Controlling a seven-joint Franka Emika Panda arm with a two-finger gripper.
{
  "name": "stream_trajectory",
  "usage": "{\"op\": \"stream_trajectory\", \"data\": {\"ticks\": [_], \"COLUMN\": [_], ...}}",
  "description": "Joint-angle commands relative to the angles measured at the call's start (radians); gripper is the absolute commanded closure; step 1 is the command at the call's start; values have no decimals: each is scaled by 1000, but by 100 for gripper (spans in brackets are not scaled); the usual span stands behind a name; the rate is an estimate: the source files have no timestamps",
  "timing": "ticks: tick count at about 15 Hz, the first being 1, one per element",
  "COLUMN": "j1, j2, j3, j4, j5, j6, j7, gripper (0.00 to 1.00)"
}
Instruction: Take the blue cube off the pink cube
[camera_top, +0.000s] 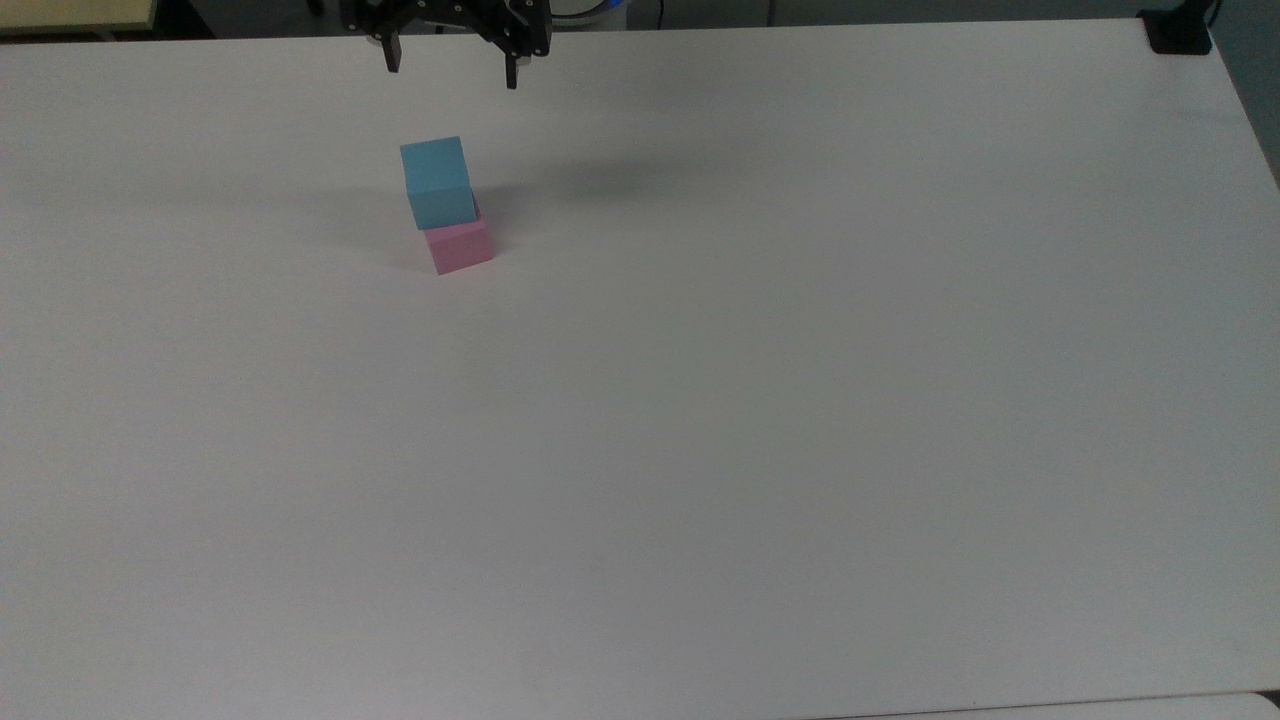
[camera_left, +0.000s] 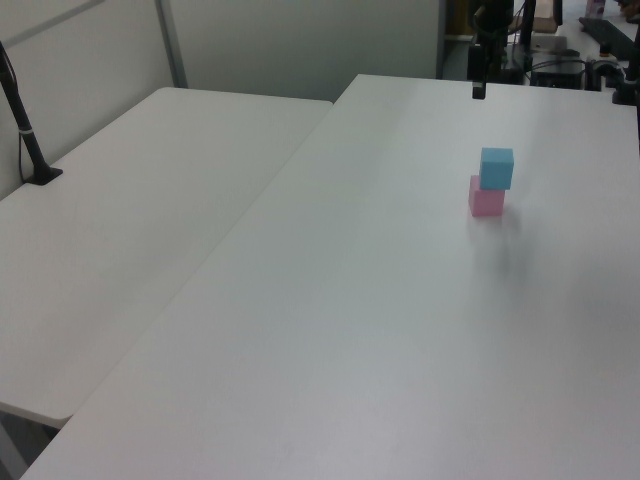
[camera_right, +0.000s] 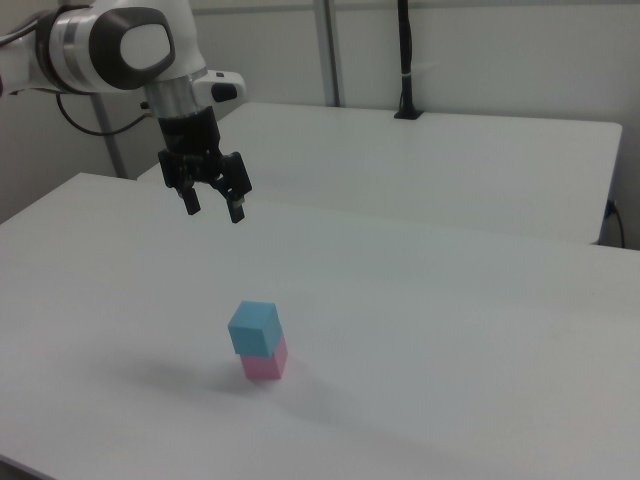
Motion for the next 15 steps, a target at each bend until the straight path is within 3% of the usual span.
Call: {"op": "stream_trajectory", "data": {"ticks": [1, 4, 8, 12, 15], "j1": [1, 17, 47, 55, 55], "j2": [-7, -7, 4, 7, 35], "j3": [-15, -58, -113, -119, -118], "j4": [-10, -78, -183, -312, -340], "j5": [20, 18, -2, -77, -94], "j6": [-31, -17, 88, 206, 265], "j7": [-69, -201, -264, -289, -289], "gripper": [0, 0, 0, 0, 0]}}
